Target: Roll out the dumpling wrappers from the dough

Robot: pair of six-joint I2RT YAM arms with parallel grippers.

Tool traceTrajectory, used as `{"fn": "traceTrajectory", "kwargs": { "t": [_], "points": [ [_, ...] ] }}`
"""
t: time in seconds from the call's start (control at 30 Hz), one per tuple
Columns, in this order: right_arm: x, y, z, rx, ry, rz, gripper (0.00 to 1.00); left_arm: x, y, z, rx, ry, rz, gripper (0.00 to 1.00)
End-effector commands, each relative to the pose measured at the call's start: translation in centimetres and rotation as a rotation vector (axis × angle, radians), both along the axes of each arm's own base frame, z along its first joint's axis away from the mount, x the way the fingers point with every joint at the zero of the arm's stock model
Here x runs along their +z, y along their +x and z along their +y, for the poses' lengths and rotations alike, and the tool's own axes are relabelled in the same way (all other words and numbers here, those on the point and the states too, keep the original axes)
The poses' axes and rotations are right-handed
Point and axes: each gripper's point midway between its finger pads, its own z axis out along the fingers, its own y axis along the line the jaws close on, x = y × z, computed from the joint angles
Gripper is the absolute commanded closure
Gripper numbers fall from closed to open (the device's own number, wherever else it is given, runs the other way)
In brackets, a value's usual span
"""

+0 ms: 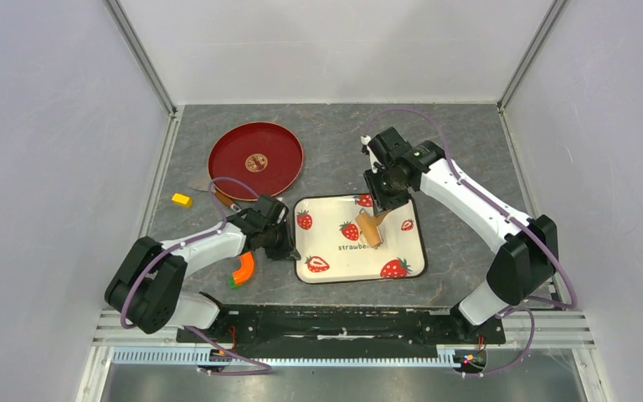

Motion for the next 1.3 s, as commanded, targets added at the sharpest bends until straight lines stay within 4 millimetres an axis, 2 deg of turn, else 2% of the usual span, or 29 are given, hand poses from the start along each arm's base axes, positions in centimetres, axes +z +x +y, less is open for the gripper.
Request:
{"fn": "traceTrajectory", "kwargs": {
  "t": [0.0, 0.53, 0.93, 1.27],
  "points": [
    [-4.1, -2.4, -2.5, 0.017, -0.165, 0.115, 1.00, -2.3, -0.7, 1.7, -0.024, 0.110, 0.019, 0.98],
    [-5.8, -3.4, -3.7, 0.030, -0.247, 0.154, 1.00, -2.5, -0.7, 1.7, -0.029, 0.113, 0.024, 0.98],
    [-7.9, -4.2, -4.6, 0.035, -0.294, 0.189, 1.00, -2.7, -0.7, 1.7, -0.034, 0.116, 0.029, 0.98],
    [-8.6, -3.9, -4.0, 0.042, -0.274, 0.192, 1.00, -2.7, -0.7, 1.7, -0.034, 0.115, 0.028, 0.98]
  ]
}}
